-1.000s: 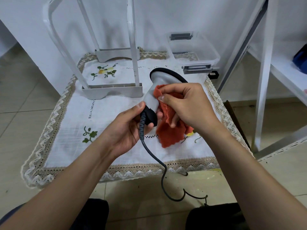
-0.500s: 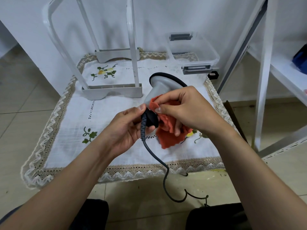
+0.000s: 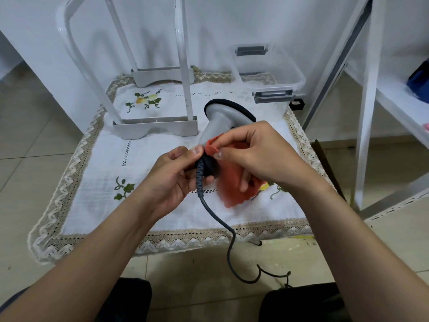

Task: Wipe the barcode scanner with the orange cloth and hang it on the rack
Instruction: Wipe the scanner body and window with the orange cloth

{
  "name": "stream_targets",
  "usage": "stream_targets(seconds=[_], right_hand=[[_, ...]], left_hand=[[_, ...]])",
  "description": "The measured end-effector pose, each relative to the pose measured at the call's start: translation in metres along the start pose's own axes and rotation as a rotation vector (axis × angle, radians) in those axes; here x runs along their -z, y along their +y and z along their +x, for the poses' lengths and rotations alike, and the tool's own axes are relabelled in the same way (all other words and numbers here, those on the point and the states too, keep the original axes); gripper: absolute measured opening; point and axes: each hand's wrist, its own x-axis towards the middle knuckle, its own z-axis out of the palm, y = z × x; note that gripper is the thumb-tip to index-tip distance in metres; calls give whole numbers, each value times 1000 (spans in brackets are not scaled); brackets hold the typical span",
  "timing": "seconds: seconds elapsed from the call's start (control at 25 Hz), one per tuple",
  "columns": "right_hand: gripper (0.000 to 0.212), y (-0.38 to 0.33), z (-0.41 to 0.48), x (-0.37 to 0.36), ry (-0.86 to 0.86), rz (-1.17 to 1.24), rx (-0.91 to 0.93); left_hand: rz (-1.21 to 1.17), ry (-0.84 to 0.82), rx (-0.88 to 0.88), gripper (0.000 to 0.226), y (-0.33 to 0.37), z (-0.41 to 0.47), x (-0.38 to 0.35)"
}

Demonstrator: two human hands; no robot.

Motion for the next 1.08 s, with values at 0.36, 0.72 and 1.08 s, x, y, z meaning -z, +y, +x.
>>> stream_targets(seconds=[0.36,0.72,1.08], right_hand=[[25,4,9,26,528,-189,186],[22,20,17,4,590,-600,486],[28,26,23,-11,447,-368,310]], left_hand=[[33,-70,-5,53,0,-2,-4],[142,-77,-14,51,1,-7,-9],[183,-17,-34,49,2,-10,-10]])
